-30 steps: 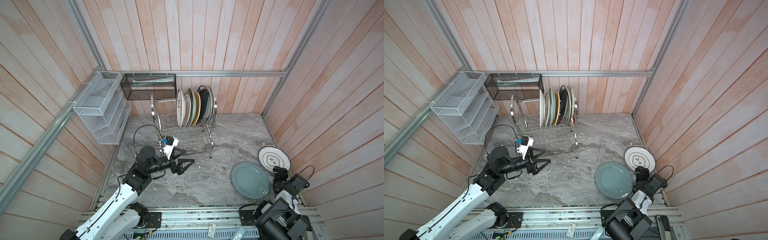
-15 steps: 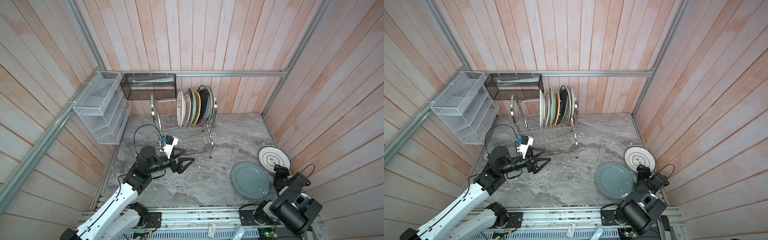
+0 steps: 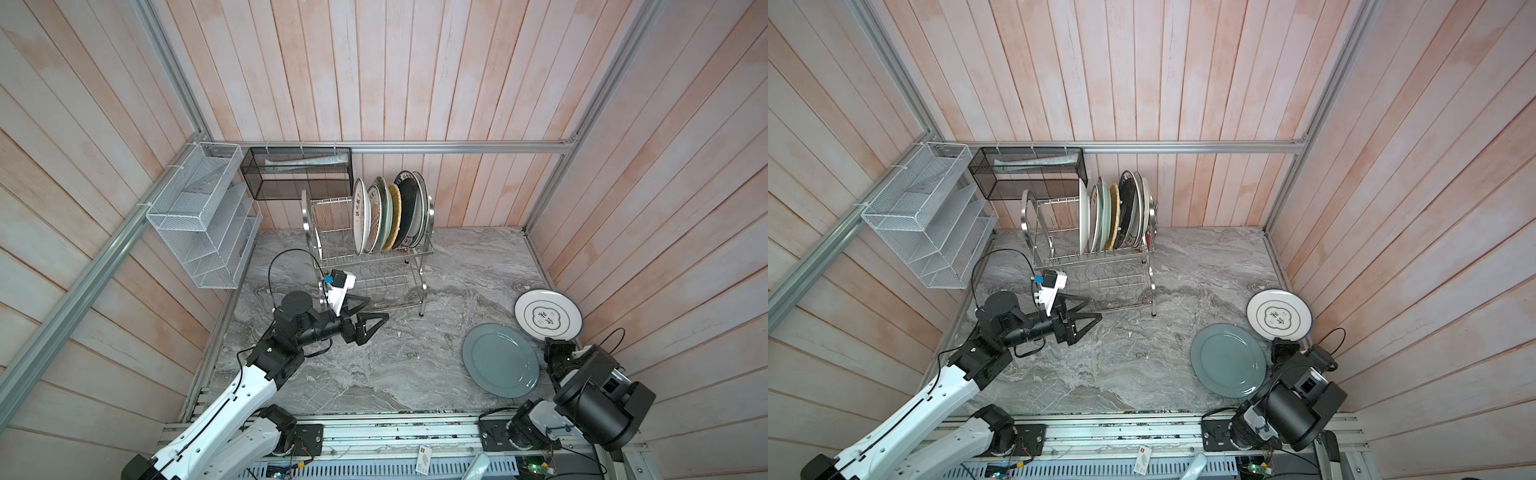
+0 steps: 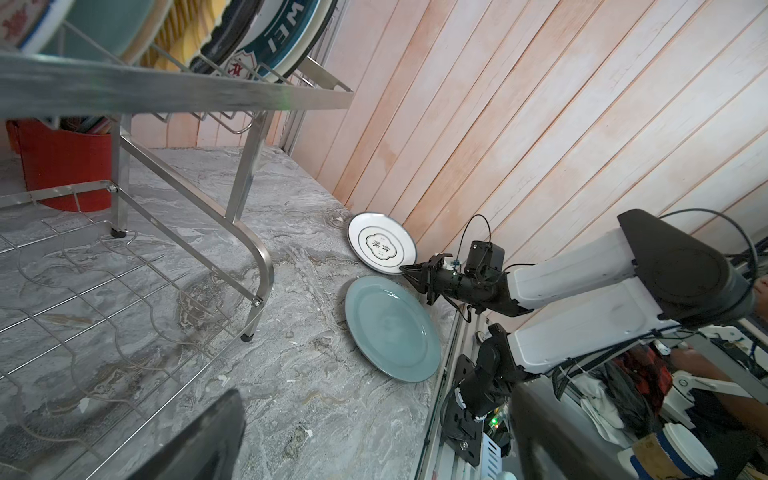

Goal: Load the plates into the dish rack

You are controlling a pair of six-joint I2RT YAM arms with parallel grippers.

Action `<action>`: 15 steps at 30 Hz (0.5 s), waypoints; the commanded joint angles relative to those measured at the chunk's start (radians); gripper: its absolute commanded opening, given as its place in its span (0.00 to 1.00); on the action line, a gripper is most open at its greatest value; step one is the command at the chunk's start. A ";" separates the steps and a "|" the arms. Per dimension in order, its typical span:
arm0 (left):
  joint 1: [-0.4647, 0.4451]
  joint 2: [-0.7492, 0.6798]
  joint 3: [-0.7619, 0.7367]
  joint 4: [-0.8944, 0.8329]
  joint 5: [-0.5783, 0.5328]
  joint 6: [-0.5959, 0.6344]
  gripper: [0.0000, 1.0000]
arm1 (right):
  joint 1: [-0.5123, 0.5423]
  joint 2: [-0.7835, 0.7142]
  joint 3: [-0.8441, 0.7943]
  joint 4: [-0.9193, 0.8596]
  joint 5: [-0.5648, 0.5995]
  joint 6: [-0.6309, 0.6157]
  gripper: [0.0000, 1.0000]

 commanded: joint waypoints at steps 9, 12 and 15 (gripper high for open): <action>-0.003 -0.035 0.023 -0.008 -0.101 0.048 1.00 | 0.090 -0.133 0.141 -0.158 0.005 0.026 0.00; -0.004 -0.058 0.020 -0.035 -0.132 0.070 1.00 | 0.127 -0.165 0.190 -0.227 0.012 0.019 0.00; -0.003 -0.076 0.020 -0.069 -0.162 0.101 1.00 | 0.174 -0.196 0.240 -0.294 0.018 0.012 0.00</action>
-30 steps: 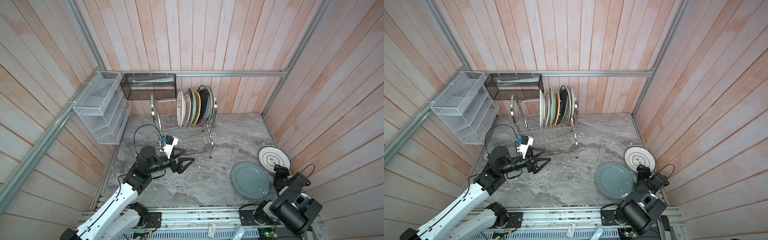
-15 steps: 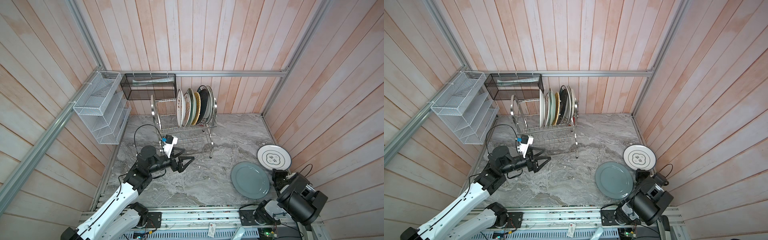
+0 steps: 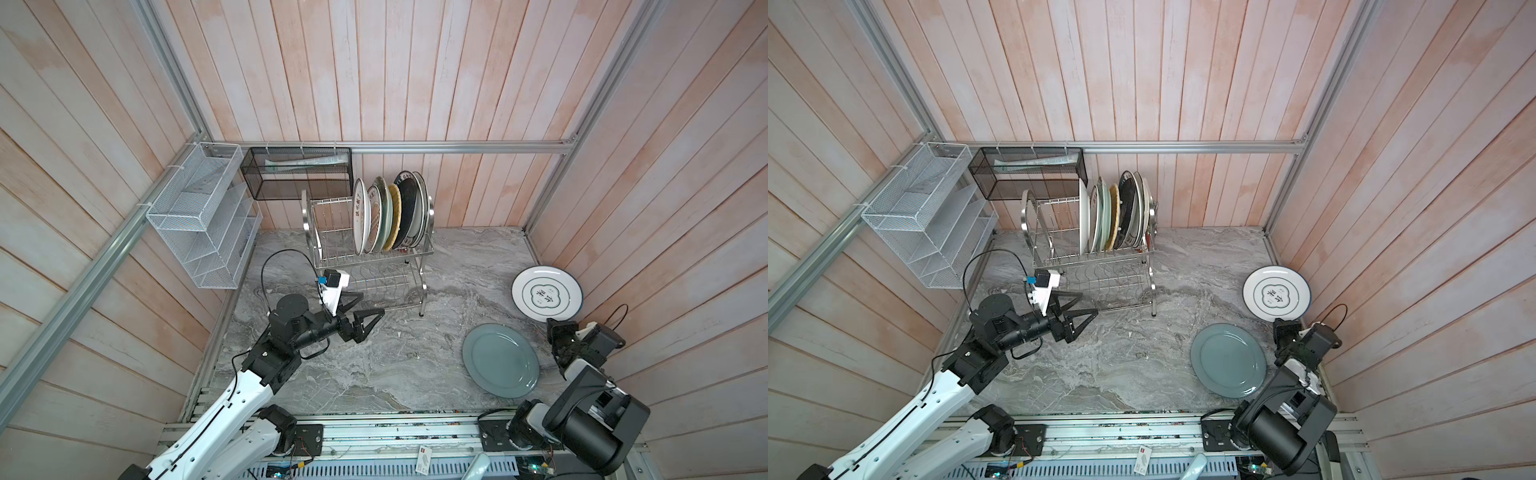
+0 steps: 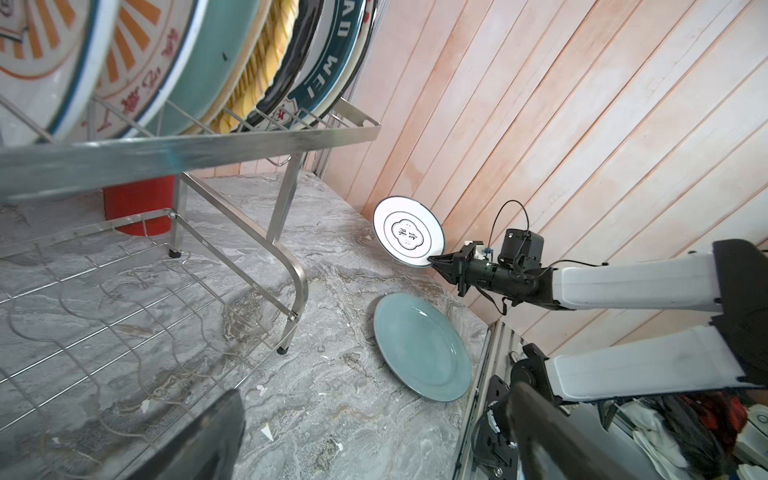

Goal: Load the plates into the dish rack

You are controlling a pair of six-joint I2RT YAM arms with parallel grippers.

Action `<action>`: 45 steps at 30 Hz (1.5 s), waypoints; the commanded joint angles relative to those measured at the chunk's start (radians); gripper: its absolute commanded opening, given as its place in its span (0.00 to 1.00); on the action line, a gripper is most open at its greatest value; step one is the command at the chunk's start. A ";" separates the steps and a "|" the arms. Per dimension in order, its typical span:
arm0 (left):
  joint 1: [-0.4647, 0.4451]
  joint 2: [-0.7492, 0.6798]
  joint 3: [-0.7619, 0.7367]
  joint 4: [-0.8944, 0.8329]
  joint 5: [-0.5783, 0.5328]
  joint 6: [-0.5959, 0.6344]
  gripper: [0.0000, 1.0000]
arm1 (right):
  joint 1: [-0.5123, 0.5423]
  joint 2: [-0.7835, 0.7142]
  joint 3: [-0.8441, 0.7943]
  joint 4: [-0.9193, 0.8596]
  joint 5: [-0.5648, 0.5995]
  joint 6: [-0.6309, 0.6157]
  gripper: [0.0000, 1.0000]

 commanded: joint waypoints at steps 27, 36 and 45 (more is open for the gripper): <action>-0.314 0.167 -0.012 0.123 -0.259 0.386 1.00 | 0.660 -0.208 0.368 -0.697 0.241 0.153 0.00; -0.516 0.373 0.074 0.242 -0.459 0.661 1.00 | 0.752 -0.333 0.431 -0.852 0.284 0.214 0.00; -0.646 0.627 0.171 0.450 -0.668 0.995 1.00 | 0.788 -0.394 0.440 -0.909 0.248 0.241 0.00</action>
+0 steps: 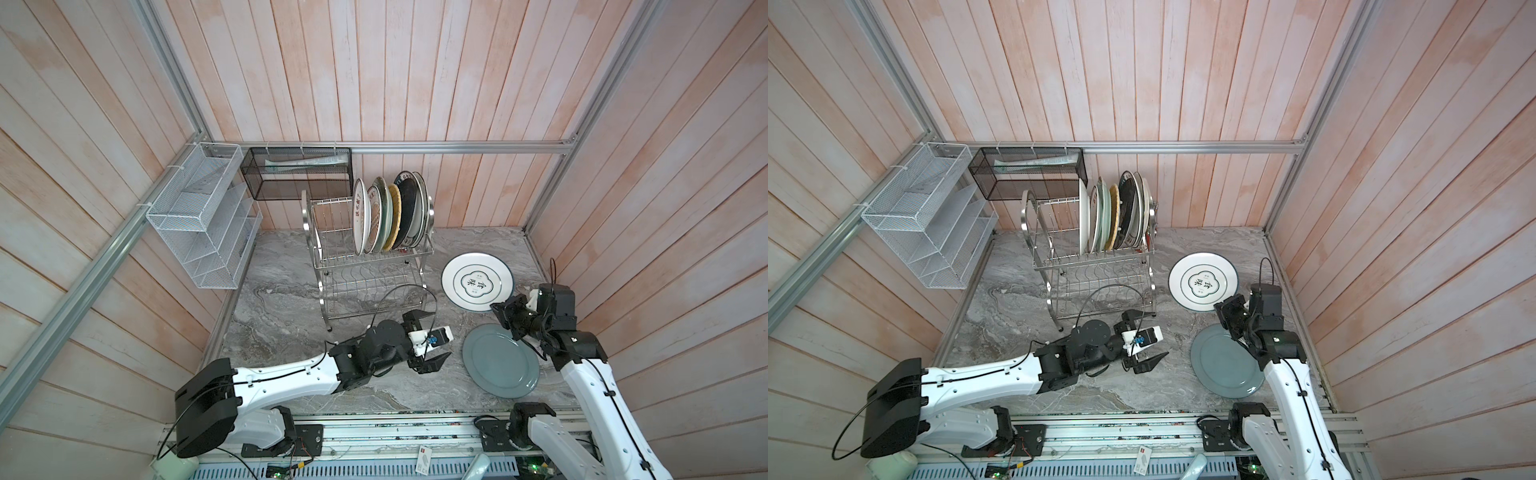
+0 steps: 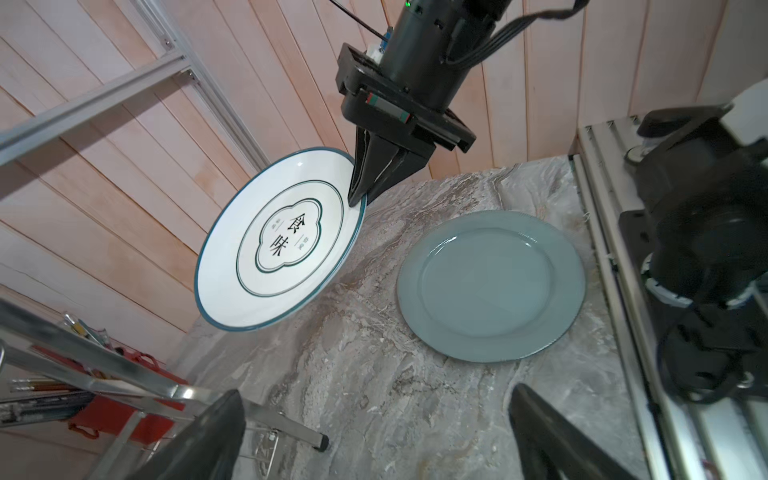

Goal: Load the plates into the dish rack

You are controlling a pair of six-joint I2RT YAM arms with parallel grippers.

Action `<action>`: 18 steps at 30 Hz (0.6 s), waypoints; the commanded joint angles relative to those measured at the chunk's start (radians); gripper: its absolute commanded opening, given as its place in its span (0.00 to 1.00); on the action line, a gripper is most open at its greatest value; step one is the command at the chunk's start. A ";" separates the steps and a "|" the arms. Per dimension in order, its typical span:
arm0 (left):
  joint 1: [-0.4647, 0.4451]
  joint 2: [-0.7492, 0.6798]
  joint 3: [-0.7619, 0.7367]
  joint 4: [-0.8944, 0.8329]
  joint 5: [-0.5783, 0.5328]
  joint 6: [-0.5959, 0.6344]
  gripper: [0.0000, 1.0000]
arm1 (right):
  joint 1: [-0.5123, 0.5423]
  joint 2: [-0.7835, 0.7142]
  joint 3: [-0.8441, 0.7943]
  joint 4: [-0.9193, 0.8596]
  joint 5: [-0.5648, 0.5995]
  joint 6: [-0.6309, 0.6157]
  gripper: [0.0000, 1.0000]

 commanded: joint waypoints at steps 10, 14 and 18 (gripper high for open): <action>-0.025 0.334 0.205 0.247 -0.212 0.387 0.86 | 0.035 -0.058 0.039 -0.016 -0.039 0.029 0.00; -0.023 0.396 0.266 0.224 -0.223 0.400 0.71 | 0.036 -0.066 0.033 -0.027 -0.042 0.029 0.00; -0.022 0.429 0.292 0.224 -0.232 0.416 0.65 | 0.037 -0.072 0.039 -0.035 -0.044 0.029 0.00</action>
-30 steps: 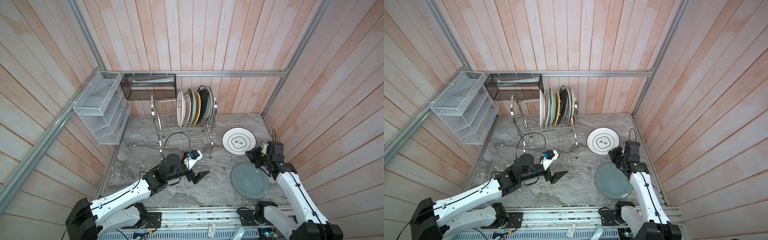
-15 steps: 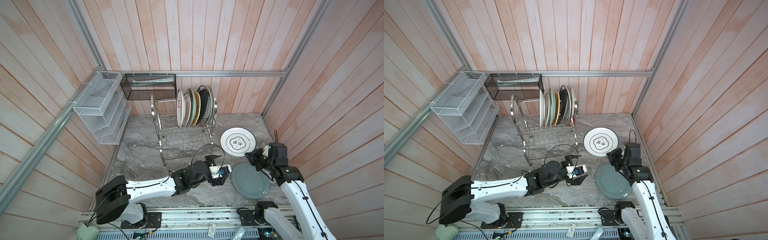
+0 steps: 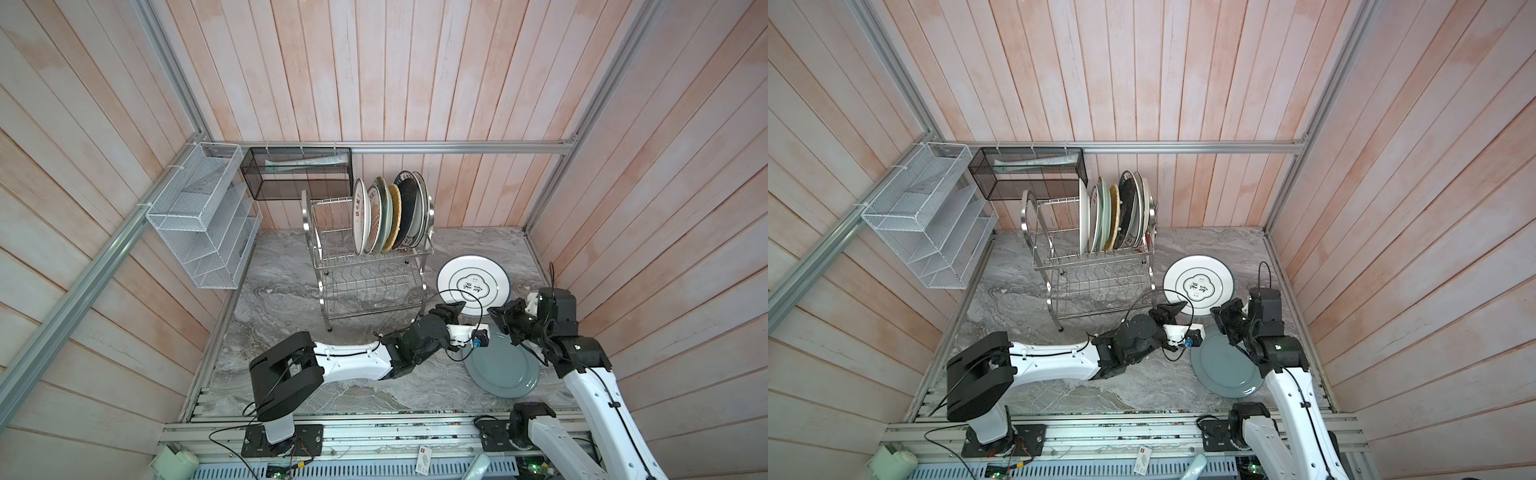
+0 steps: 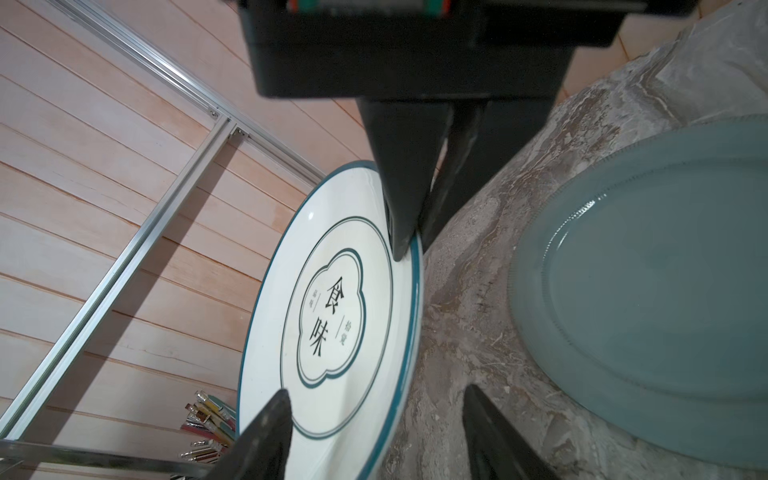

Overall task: Load the plates into the dish rack
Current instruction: 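Close the left gripper on the plate rim beside the right gripper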

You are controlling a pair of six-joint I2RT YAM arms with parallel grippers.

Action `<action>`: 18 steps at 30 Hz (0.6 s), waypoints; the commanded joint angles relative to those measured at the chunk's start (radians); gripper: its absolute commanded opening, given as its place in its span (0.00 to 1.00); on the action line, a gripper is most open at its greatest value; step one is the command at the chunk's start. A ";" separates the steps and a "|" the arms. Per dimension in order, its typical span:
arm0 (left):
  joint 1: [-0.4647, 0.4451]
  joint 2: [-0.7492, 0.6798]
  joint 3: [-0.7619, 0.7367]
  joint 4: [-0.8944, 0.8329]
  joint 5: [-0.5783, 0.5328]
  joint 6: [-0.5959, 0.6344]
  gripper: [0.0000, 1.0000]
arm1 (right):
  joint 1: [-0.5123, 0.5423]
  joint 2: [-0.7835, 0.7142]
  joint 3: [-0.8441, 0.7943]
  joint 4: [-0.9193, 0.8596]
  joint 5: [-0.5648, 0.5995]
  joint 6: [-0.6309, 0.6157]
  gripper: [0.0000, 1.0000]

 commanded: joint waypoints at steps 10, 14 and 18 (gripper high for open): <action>0.011 0.059 0.057 -0.011 -0.047 0.032 0.50 | 0.006 -0.061 0.022 -0.004 -0.025 0.021 0.00; 0.015 0.081 0.079 -0.015 -0.063 0.024 0.42 | 0.006 -0.086 0.006 -0.007 -0.028 0.031 0.00; 0.015 0.106 0.095 -0.008 -0.086 0.034 0.35 | 0.006 -0.098 -0.006 -0.002 -0.042 0.034 0.00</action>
